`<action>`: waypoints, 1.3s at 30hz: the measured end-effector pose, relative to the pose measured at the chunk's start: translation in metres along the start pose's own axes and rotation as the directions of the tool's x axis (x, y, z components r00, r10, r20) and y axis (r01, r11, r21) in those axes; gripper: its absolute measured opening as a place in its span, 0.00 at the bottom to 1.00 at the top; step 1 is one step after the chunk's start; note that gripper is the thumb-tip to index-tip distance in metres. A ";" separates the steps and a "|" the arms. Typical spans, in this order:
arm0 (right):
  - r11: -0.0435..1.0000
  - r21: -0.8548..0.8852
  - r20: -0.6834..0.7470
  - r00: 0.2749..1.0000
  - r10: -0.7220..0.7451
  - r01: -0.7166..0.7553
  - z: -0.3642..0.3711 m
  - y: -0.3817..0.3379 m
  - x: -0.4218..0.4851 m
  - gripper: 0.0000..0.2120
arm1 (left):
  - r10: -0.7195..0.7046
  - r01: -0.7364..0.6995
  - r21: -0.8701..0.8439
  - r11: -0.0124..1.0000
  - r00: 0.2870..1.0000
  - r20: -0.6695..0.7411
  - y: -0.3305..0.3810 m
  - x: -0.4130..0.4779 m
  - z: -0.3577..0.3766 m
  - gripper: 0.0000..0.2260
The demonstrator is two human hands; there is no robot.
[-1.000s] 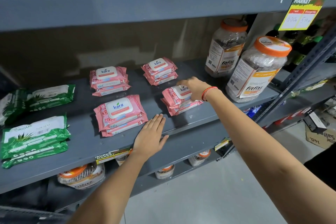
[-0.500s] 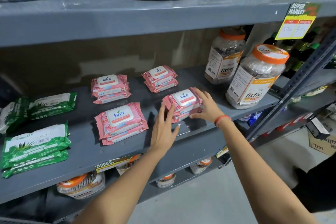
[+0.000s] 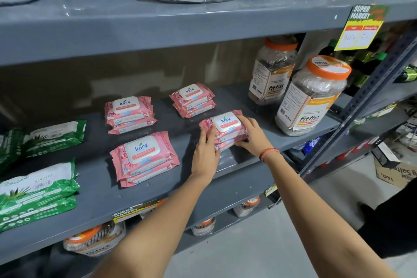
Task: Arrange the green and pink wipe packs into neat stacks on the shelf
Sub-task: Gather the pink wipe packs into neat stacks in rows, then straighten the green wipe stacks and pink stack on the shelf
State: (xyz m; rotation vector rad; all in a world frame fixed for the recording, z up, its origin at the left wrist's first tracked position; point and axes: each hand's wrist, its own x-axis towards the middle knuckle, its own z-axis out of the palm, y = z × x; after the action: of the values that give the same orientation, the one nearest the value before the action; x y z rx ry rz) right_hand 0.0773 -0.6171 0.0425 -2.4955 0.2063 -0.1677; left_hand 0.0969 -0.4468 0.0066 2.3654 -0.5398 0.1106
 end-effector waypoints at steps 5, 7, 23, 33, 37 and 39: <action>0.999 -0.023 -0.163 0.986 -0.032 0.028 0.006 -0.011 -0.011 0.45 | 0.092 -0.092 -0.040 0.995 0.996 0.007 0.000 -0.016 -0.031 0.36; 0.996 0.001 -0.282 0.955 -0.090 0.094 0.010 -0.026 -0.022 0.44 | 0.164 -0.165 -0.008 0.986 0.983 -0.088 -0.003 -0.032 -0.055 0.35; 0.897 0.116 0.126 0.889 -0.440 0.427 0.133 -0.138 -0.030 0.38 | -0.144 0.148 -0.004 0.989 0.951 -0.274 -0.118 -0.105 -0.131 0.32; 0.918 0.034 0.081 0.915 -0.395 0.394 0.130 -0.143 -0.034 0.36 | -0.144 0.139 -0.035 0.990 0.956 -0.255 -0.115 -0.102 -0.134 0.30; 0.897 -0.020 -0.062 0.895 -0.442 0.442 0.132 -0.161 -0.044 0.35 | -0.072 0.090 0.056 0.994 0.963 -0.260 -0.125 -0.116 -0.157 0.31; 0.874 -0.006 -0.099 0.869 -0.484 0.486 0.134 -0.183 -0.051 0.32 | -0.007 0.057 0.153 0.987 0.952 -0.306 -0.136 -0.125 -0.180 0.30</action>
State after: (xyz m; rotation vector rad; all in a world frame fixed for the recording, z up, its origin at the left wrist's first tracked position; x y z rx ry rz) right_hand 0.0695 -0.3851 0.0412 -2.4739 -0.3923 -0.4961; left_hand 0.0506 -0.1942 0.0302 2.4482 -0.3529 0.5130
